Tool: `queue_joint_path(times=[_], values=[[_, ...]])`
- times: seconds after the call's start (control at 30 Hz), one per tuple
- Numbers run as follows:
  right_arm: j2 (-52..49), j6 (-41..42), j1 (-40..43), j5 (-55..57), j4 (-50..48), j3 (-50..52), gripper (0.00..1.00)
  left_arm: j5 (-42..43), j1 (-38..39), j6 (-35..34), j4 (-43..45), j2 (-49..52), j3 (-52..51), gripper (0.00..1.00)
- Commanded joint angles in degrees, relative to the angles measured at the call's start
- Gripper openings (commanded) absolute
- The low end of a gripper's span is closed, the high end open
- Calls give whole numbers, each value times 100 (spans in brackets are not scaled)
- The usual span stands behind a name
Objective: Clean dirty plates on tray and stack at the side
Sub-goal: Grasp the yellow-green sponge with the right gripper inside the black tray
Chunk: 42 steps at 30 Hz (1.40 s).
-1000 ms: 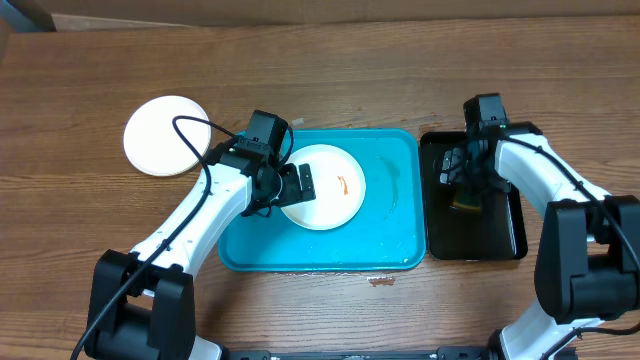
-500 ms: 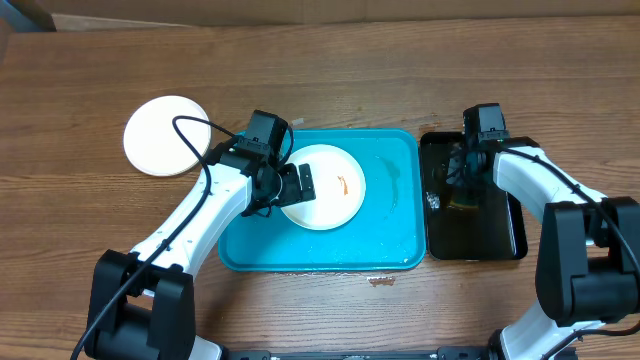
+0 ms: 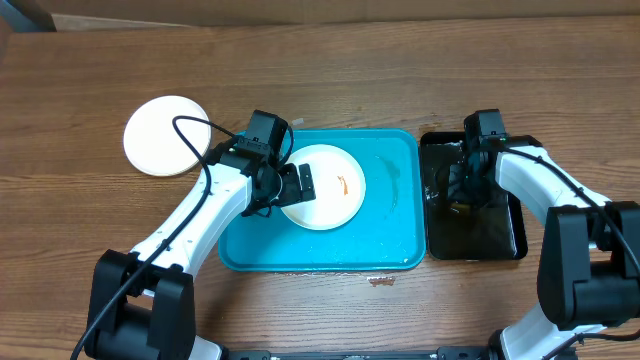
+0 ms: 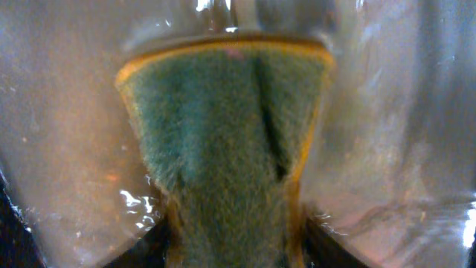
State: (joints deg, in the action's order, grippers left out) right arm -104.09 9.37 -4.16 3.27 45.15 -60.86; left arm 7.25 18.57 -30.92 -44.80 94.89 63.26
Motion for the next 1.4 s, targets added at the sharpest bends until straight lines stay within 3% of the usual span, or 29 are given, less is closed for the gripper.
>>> queue_joint_path(times=[0.0,0.03,0.1,0.17,0.43,0.5,0.57,0.6,0.63,0.67,0.7,0.77,1.1,1.37], values=[[15,-81,15,-164,15,0,17,2,-4,72,2,-50,96,100],[15,-109,15,-195,0,0,17,0,-7,72,2,-50,96,100],[15,-107,15,-190,-42,-2,68,0,-7,72,4,-50,96,100],[15,-109,17,-186,-131,-2,77,2,-7,72,2,-50,96,100],[15,-111,17,-81,-942,-2,75,2,-4,72,2,-50,96,100],[15,-111,17,-81,-1097,-2,60,2,-4,72,2,-50,96,100],[15,-111,17,-81,-1191,-2,24,2,-7,72,4,-50,96,100],[15,-111,17,-81,-1204,-2,12,0,-7,72,2,-50,96,100],[15,-111,15,-81,-1211,0,10,0,-7,72,2,-50,96,100],[15,-111,15,-81,-1217,0,24,2,-7,72,4,-50,96,100],[15,-109,17,-81,-1237,0,68,0,-7,72,4,-50,96,100],[15,-109,17,-81,-1215,-2,75,0,-7,72,4,-50,96,100],[17,-109,17,-81,-295,-308,75,2,-7,72,2,-50,96,100],[17,-111,17,-81,-236,-367,61,2,-4,72,2,-50,96,100]])
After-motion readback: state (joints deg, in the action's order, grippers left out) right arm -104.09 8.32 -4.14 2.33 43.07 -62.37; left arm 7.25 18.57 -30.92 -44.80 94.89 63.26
